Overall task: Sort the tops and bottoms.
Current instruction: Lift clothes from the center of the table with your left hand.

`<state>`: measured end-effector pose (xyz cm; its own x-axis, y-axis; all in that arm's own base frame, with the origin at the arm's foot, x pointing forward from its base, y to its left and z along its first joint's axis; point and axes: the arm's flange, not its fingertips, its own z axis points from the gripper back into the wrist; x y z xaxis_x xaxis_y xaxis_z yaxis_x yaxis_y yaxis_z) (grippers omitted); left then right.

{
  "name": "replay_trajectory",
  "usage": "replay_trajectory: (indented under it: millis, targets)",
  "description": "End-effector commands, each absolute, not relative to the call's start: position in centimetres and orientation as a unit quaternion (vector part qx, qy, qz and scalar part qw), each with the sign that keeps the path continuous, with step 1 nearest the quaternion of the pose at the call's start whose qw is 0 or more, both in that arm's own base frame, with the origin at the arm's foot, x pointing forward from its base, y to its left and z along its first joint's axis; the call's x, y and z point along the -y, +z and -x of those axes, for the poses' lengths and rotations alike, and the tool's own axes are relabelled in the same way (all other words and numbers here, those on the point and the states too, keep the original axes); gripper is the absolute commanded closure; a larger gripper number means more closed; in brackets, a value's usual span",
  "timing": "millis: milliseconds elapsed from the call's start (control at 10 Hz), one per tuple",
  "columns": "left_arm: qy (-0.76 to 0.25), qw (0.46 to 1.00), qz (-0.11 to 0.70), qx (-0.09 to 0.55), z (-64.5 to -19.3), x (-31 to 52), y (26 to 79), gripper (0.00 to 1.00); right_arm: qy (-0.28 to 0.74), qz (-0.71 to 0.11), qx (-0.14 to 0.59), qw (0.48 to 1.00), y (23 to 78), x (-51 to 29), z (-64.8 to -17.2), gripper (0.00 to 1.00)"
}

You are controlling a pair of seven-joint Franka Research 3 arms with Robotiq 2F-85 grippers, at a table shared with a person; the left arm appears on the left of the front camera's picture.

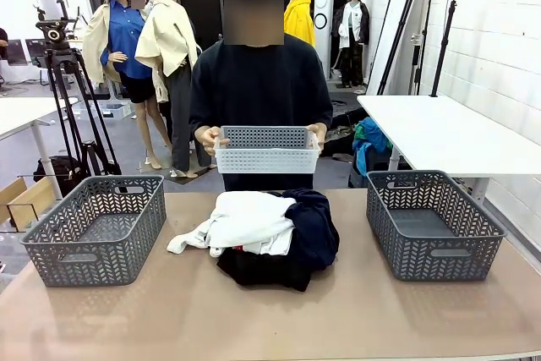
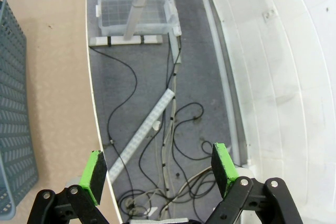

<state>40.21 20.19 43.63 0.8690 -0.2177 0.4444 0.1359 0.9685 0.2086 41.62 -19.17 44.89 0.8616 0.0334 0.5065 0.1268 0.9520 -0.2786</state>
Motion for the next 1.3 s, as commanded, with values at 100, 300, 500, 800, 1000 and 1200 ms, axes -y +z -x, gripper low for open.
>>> replay_trajectory:
  millis: [100,300,500,800,1000,1200]
  targets:
    - [-0.085,0.963,-0.094,0.237,-40.18,-20.26,43.67,0.0,-0.023,0.154,0.26,0.953,44.87,19.18,-41.74,0.0]
    - [-0.085,0.963,-0.094,0.237,-40.18,-20.26,43.67,0.0,-0.023,0.154,0.26,0.953,44.87,19.18,-41.74,0.0]
    - [-0.085,0.963,-0.094,0.237,-40.18,-20.26,43.67,0.0,-0.023,0.154,0.26,0.953,44.87,19.18,-41.74,0.0]
    - [-0.085,0.963,-0.094,0.237,-40.18,-20.26,43.67,0.0,-0.023,0.154,0.26,0.953,44.87,19.18,-41.74,0.0]
    - [-0.085,0.963,-0.094,0.237,-40.18,-20.26,43.67,0.0,-0.023,0.154,0.26,0.953,44.87,19.18,-41.74,0.0]
    - [-0.085,0.963,-0.094,0.237,-40.18,-20.26,43.67,0.0,-0.023,0.154,0.26,0.953,44.87,19.18,-41.74,0.0]
